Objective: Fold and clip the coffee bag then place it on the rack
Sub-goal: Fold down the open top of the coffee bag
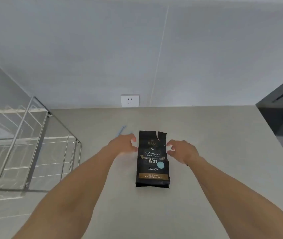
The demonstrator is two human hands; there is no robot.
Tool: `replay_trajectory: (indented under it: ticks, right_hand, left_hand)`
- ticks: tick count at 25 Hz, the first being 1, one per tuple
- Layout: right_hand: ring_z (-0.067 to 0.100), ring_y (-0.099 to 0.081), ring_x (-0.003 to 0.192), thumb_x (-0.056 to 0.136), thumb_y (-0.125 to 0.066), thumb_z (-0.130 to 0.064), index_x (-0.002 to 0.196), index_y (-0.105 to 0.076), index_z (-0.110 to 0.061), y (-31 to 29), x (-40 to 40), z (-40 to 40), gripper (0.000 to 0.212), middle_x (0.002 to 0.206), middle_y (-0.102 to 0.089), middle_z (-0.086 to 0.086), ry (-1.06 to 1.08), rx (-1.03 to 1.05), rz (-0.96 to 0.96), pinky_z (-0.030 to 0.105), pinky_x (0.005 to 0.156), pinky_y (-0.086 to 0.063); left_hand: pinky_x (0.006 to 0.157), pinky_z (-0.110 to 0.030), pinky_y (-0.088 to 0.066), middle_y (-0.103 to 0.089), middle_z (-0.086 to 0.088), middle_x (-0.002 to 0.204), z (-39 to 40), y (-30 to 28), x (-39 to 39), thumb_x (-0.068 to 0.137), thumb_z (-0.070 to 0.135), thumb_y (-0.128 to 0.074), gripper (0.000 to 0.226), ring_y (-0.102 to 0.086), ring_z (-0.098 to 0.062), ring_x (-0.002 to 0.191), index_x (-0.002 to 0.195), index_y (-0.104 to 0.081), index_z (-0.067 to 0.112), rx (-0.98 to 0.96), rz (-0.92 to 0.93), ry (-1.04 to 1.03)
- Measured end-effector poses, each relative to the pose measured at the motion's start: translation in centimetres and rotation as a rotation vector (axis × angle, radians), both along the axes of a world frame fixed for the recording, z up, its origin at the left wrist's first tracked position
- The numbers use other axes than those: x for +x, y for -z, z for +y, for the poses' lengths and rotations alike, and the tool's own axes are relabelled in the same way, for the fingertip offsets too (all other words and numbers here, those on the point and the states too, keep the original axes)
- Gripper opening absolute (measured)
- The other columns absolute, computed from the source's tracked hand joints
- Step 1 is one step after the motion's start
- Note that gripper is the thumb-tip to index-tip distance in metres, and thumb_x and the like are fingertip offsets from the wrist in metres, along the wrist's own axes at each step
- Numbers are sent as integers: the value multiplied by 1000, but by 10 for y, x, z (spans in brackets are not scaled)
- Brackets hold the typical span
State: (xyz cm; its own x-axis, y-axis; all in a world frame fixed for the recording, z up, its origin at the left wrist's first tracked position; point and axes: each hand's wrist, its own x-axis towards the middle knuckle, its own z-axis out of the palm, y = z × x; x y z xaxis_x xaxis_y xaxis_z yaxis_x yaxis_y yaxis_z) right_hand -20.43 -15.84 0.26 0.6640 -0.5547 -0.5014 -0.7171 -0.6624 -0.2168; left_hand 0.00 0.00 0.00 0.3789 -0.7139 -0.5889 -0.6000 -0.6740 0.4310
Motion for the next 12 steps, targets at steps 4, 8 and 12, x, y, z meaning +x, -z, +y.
replay_trajectory:
  ticks: [4,8,12]
  right_hand:
    - [25,-58,96,88,-57,-33,121,-55,-25,24,22,2,34,112,-65,6,210,167,-128,31,74,-44]
    - [22,-61,88,82,-69,-16,107,-64,-18,39,29,3,25,107,-70,11,507,328,-350,30,76,-49]
    - [27,-67,89,77,-74,-7,97,-65,-20,31,21,8,25,96,-73,12,674,486,-487,41,83,-56]
  left_hand:
    - [91,-41,-52,-70,-4,110,-15,18,-6,82,28,-69,38,-63,-24,101,117,-52,26,-69,67,-133]
    - [77,-29,-51,-71,-5,99,-15,34,-12,82,18,-72,24,-63,-23,94,104,-63,21,-149,127,-243]
    - [59,-18,-43,-67,0,83,-6,30,-25,80,15,-75,19,-62,-16,77,92,-63,23,-282,173,-415]
